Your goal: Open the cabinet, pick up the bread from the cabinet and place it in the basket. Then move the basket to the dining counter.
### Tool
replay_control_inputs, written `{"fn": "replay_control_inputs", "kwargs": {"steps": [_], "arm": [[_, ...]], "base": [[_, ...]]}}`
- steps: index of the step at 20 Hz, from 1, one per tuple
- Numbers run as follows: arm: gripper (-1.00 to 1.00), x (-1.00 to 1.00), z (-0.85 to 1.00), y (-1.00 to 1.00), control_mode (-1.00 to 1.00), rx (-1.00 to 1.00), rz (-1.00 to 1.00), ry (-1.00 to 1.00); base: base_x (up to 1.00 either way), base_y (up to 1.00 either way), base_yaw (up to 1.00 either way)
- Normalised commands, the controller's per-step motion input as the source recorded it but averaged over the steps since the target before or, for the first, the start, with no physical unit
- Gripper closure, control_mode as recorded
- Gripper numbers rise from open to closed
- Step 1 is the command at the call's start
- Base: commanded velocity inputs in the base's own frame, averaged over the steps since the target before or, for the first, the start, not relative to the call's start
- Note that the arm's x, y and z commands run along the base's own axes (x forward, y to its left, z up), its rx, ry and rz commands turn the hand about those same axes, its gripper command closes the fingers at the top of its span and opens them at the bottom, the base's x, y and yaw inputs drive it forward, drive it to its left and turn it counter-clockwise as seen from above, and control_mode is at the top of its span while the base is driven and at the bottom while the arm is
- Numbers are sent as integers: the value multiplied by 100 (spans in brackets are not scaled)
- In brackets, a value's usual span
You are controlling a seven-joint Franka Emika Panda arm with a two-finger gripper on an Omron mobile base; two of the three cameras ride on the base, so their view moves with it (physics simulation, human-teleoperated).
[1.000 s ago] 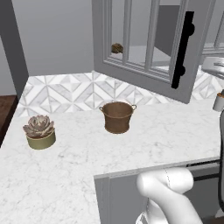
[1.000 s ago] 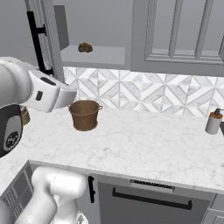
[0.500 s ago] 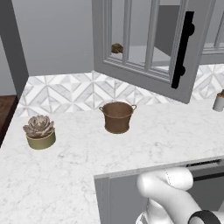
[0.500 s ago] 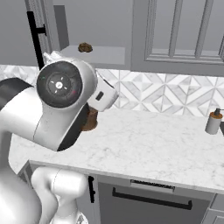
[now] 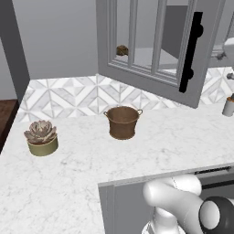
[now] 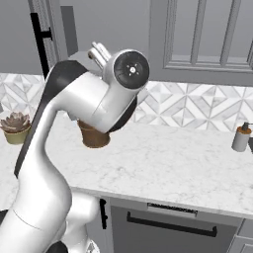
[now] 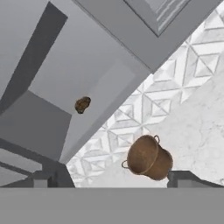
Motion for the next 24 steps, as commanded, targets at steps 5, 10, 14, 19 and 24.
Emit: {"fn": "replay_control_inputs", "kwargs": {"steps": [5, 10, 14, 19, 24], "arm": [[-100, 93, -6, 20, -100, 33, 0, 4], [-100, 69, -5, 48, -100, 23, 0, 3], [-100, 18, 0, 15, -100, 21, 1, 15], [-100, -1, 0, 14, -100, 22, 9, 15], [-100, -4, 0, 28, -100, 22, 13, 18]], "base": [[0, 0, 0], [0, 0, 0], [0, 0, 0], [0, 0, 0], [0, 0, 0]]}}
